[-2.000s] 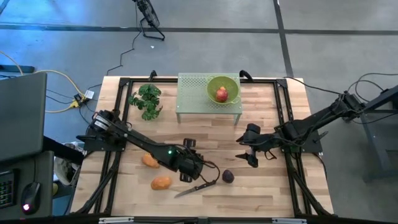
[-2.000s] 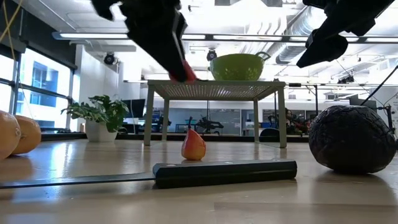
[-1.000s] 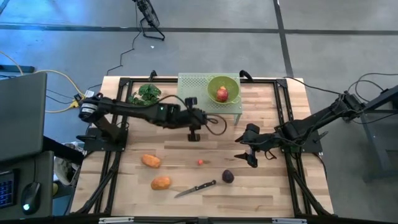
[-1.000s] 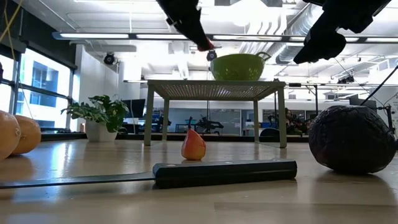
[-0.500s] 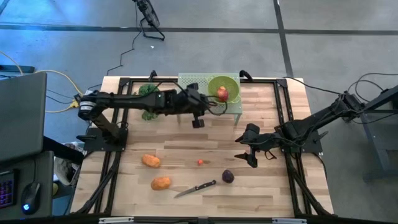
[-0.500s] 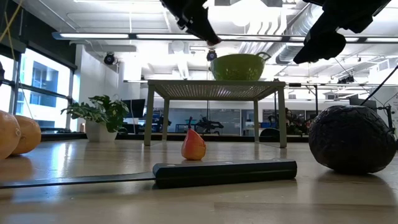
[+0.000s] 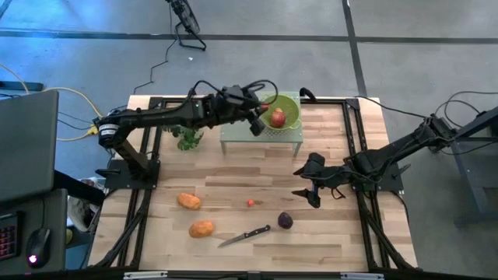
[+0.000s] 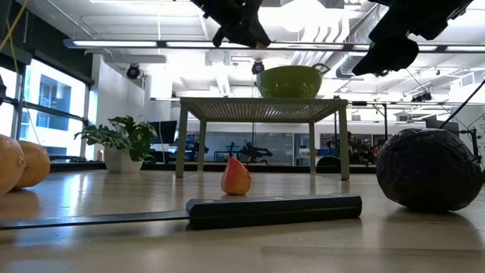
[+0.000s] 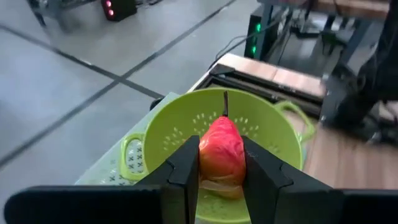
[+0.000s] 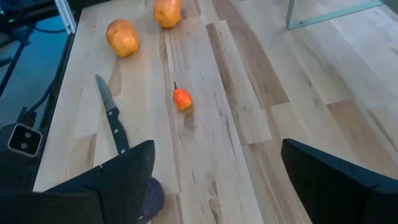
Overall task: Pick & Place Fruit
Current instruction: Put the left peach into the strainer bowl on the shelf
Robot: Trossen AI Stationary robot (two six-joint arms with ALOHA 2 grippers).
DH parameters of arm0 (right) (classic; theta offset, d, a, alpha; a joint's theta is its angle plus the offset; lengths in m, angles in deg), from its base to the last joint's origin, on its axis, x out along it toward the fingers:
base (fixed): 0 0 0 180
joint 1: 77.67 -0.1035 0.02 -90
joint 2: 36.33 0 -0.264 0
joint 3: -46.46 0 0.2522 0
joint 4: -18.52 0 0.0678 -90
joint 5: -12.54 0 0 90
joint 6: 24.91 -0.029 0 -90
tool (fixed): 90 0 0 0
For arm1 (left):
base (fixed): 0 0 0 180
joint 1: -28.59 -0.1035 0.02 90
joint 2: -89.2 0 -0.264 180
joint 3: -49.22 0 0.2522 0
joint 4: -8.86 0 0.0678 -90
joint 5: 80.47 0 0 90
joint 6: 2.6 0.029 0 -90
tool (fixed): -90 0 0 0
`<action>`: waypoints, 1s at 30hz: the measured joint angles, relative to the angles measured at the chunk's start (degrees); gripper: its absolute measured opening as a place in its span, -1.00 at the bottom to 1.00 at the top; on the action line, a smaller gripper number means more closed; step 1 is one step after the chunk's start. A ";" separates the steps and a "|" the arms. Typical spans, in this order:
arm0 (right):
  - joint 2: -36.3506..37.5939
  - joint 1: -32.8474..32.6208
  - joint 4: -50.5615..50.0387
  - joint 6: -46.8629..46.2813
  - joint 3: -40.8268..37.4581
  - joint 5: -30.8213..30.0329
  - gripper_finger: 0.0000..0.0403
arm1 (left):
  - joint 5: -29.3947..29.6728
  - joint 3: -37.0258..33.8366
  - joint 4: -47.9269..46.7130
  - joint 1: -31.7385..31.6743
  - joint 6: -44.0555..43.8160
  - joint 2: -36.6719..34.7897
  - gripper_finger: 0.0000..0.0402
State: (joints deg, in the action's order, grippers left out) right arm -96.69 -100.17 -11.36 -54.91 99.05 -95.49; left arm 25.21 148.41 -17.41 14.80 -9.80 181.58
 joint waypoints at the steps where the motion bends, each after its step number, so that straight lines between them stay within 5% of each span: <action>1: 0.00 0.00 0.09 -0.02 0.00 -0.04 0.71 | -0.09 0.00 0.24 -0.24 -1.05 0.00 -0.57; 30: 0.00 0.00 1.80 -1.72 0.00 -1.55 0.71 | -2.88 0.00 1.87 -0.84 -2.84 7.91 -0.57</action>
State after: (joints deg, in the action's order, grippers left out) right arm -96.69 -100.17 -9.57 -56.63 99.05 -97.03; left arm 22.33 148.41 -15.54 13.96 -12.64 189.49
